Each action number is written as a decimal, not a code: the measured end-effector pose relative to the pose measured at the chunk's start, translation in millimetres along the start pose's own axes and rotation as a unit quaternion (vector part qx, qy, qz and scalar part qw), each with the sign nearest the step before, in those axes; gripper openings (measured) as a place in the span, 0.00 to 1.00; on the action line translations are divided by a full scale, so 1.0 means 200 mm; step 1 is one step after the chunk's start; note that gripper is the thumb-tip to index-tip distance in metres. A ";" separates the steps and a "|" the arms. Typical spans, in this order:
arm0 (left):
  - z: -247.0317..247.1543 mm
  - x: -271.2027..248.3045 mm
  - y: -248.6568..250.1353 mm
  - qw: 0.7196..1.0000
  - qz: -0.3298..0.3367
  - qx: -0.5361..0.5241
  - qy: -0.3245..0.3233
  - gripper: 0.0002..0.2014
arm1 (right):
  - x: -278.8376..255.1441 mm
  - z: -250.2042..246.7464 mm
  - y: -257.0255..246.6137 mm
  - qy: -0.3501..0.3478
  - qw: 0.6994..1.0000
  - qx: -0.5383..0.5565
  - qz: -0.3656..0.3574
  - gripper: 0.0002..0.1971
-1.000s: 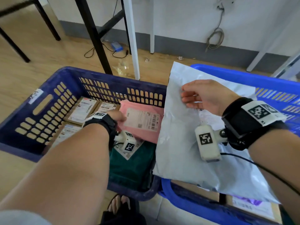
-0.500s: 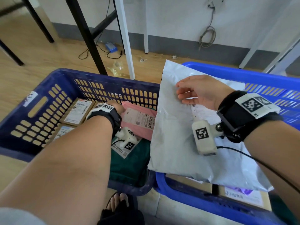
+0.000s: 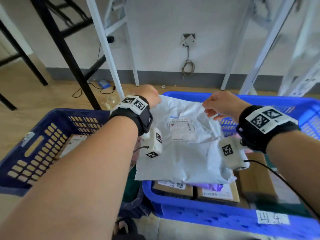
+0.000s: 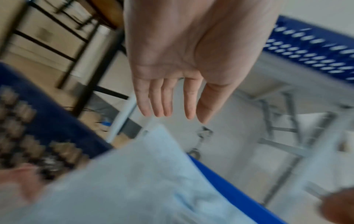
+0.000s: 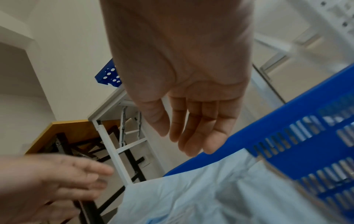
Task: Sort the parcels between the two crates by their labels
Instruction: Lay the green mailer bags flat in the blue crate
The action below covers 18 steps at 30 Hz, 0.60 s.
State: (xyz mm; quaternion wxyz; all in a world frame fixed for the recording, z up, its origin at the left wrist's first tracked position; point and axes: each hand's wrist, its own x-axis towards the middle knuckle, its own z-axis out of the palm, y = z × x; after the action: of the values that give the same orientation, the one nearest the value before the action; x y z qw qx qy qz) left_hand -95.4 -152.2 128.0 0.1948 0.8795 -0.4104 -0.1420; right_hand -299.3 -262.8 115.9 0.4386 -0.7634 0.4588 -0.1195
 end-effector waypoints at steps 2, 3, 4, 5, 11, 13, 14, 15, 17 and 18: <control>0.06 -0.05 0.20 0.999 0.041 -0.002 0.000 0.16 | -0.02 -0.09 0.07 0.020 0.999 -0.034 0.005 0.08; 0.09 -0.07 0.29 0.998 0.063 -0.008 -0.006 0.15 | -0.04 -0.13 0.12 0.028 0.998 -0.049 0.011 0.08; 0.14 -0.09 0.37 0.996 0.083 -0.018 -0.015 0.14 | -0.05 -0.17 0.16 0.034 0.997 -0.062 0.020 0.09; 0.18 -0.11 0.45 0.994 0.102 -0.025 -0.025 0.12 | -0.06 -0.22 0.21 0.041 0.996 -0.070 0.031 0.09; 0.46 -0.16 0.77 0.982 0.158 0.001 -0.100 0.12 | -0.08 -0.45 0.56 0.083 0.983 -0.132 0.096 0.12; 0.55 -0.15 0.83 0.980 0.162 0.014 -0.116 0.12 | -0.08 -0.52 0.70 0.097 0.972 -0.177 0.117 0.10; 0.59 -0.14 0.85 0.978 0.163 0.021 -0.125 0.13 | -0.08 -0.56 0.77 0.095 0.964 -0.208 0.136 0.09; 0.64 -0.14 0.87 0.977 0.162 0.023 -0.137 0.14 | -0.07 -0.58 0.84 0.085 0.955 -0.237 0.156 0.08; 0.73 -0.12 0.90 0.973 0.162 0.025 -0.162 0.13 | -0.06 -0.61 0.98 0.063 0.930 -0.306 0.192 0.10; 0.76 -0.10 0.91 0.972 0.162 0.028 -0.168 0.11 | -0.05 -0.62 1.04 0.061 0.920 -0.328 0.204 0.09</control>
State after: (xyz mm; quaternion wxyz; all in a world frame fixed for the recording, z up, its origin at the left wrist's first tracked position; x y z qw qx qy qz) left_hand -292.2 -277.3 78.7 0.1183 0.7701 -0.5779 -0.2426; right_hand -501.0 -365.4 29.0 0.1494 -0.7459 0.6436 0.0838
